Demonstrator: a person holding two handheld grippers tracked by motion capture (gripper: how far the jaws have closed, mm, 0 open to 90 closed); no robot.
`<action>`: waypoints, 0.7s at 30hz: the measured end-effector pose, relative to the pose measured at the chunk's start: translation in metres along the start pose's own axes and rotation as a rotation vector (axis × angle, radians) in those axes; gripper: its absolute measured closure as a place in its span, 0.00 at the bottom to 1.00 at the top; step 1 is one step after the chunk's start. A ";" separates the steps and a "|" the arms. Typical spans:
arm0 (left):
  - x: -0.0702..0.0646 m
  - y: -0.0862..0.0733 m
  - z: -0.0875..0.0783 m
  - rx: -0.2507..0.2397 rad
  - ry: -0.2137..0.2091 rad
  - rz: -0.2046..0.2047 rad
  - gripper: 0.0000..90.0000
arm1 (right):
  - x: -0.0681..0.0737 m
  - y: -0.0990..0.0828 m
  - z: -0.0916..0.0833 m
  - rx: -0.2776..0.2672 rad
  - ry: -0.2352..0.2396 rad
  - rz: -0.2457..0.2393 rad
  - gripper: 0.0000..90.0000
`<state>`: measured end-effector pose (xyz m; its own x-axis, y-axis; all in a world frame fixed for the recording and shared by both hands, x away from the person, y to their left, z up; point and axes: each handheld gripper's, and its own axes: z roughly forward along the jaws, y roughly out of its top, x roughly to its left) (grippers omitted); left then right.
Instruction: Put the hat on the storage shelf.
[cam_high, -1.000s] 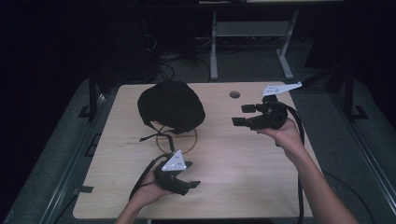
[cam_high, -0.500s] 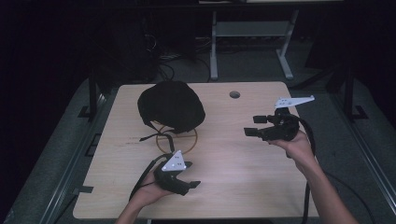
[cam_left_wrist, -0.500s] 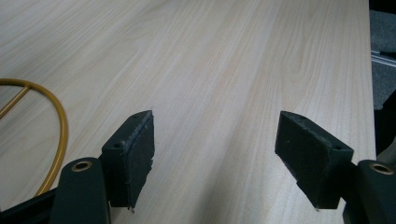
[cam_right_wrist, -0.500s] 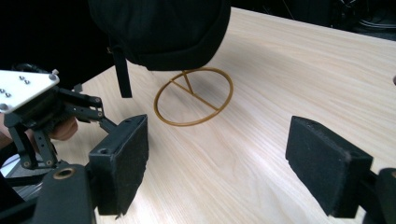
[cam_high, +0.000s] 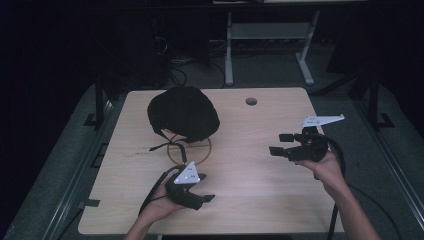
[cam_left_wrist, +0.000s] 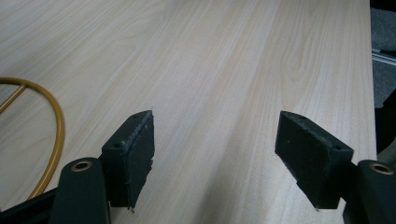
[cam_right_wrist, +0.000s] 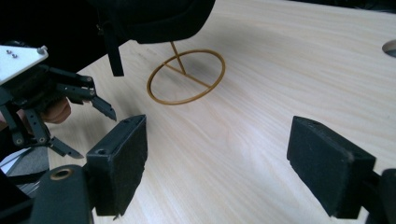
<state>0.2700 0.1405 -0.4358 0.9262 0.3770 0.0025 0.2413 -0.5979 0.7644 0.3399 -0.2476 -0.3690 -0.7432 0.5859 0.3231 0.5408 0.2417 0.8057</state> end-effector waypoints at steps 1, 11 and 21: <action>0.000 0.000 0.000 0.000 -0.001 -0.001 0.32 | 0.000 0.000 0.000 0.000 0.000 0.000 0.22; -0.001 0.000 0.001 0.000 -0.001 -0.002 0.32 | 0.000 -0.018 -0.003 0.011 -0.017 0.009 0.20; -0.001 -0.001 0.002 0.008 -0.003 -0.002 0.32 | 0.000 -0.036 -0.009 0.018 -0.035 0.020 0.20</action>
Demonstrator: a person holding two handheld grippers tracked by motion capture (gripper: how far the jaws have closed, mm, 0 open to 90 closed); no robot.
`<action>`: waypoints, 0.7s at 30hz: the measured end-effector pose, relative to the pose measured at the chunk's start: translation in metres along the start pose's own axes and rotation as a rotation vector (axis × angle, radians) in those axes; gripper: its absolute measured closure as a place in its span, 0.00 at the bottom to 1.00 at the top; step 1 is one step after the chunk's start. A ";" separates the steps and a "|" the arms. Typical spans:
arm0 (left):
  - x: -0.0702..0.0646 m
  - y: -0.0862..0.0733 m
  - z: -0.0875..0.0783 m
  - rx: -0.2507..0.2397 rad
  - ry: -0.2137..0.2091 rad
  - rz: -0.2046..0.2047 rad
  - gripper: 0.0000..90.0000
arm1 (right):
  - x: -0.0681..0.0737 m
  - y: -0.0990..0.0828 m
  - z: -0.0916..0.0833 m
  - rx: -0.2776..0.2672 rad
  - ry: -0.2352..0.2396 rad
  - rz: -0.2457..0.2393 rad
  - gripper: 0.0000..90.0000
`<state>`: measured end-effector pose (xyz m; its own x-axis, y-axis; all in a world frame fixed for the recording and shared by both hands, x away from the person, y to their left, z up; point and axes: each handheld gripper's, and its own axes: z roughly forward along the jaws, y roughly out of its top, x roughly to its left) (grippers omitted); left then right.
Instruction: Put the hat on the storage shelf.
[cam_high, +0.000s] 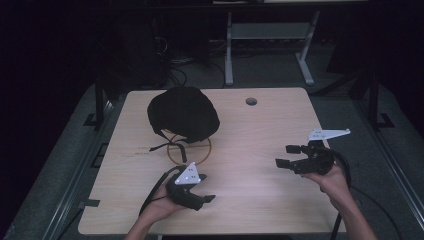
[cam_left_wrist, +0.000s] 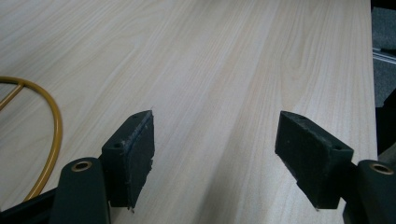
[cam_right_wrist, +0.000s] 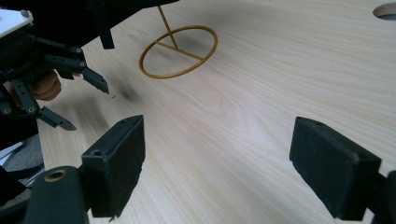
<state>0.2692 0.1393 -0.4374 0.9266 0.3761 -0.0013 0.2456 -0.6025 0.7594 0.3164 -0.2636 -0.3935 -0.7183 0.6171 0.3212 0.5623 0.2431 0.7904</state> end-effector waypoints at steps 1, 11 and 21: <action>0.000 0.000 0.000 0.002 0.000 -0.002 0.32 | 0.000 -0.001 -0.001 0.000 0.000 -0.001 0.20; 0.000 0.000 0.000 0.000 0.002 0.000 0.32 | 0.000 -0.021 -0.006 0.009 -0.012 0.011 0.20; -0.001 -0.001 0.002 0.002 0.000 -0.001 0.32 | 0.002 -0.044 -0.009 0.025 -0.023 0.015 0.20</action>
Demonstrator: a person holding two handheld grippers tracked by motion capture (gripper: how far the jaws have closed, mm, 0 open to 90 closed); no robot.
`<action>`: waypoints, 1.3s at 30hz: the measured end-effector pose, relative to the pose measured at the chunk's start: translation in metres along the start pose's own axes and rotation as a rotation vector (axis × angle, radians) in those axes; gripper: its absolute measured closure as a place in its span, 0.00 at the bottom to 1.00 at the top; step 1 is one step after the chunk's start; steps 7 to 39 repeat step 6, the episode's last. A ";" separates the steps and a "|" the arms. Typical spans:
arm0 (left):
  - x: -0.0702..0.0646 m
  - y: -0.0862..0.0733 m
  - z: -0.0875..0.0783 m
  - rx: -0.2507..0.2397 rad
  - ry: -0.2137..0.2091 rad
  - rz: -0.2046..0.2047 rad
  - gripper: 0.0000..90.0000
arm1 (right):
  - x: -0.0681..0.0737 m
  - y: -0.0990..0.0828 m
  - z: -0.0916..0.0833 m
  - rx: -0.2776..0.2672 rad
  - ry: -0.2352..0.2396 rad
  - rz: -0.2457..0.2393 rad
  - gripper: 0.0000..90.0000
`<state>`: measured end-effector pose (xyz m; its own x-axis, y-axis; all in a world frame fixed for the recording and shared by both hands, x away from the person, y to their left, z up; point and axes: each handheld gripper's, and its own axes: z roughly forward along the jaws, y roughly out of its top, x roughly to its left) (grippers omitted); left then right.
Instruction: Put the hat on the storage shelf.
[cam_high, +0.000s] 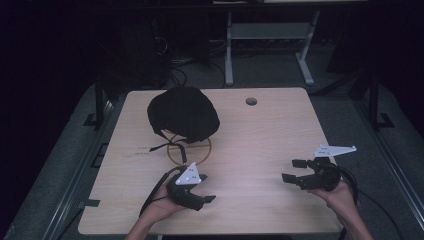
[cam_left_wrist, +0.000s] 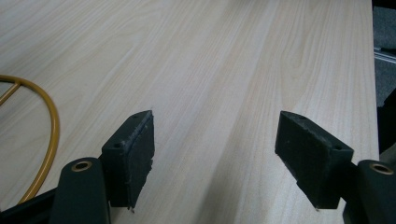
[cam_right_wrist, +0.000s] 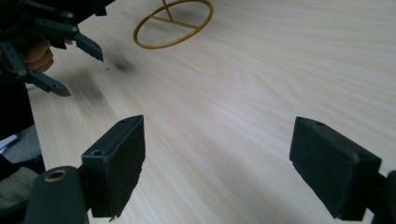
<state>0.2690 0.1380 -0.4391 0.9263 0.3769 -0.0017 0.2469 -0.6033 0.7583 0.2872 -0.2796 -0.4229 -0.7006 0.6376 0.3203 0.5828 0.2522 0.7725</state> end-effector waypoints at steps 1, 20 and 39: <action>0.000 0.000 0.000 0.001 -0.001 0.003 0.32 | 0.001 -0.003 0.000 -0.001 -0.003 0.001 0.20; 0.000 0.000 0.002 0.005 -0.006 0.009 0.32 | 0.009 -0.015 0.000 -0.003 -0.013 -0.011 0.20; 0.000 0.000 0.002 0.005 -0.006 0.009 0.32 | 0.009 -0.015 0.000 -0.003 -0.013 -0.011 0.20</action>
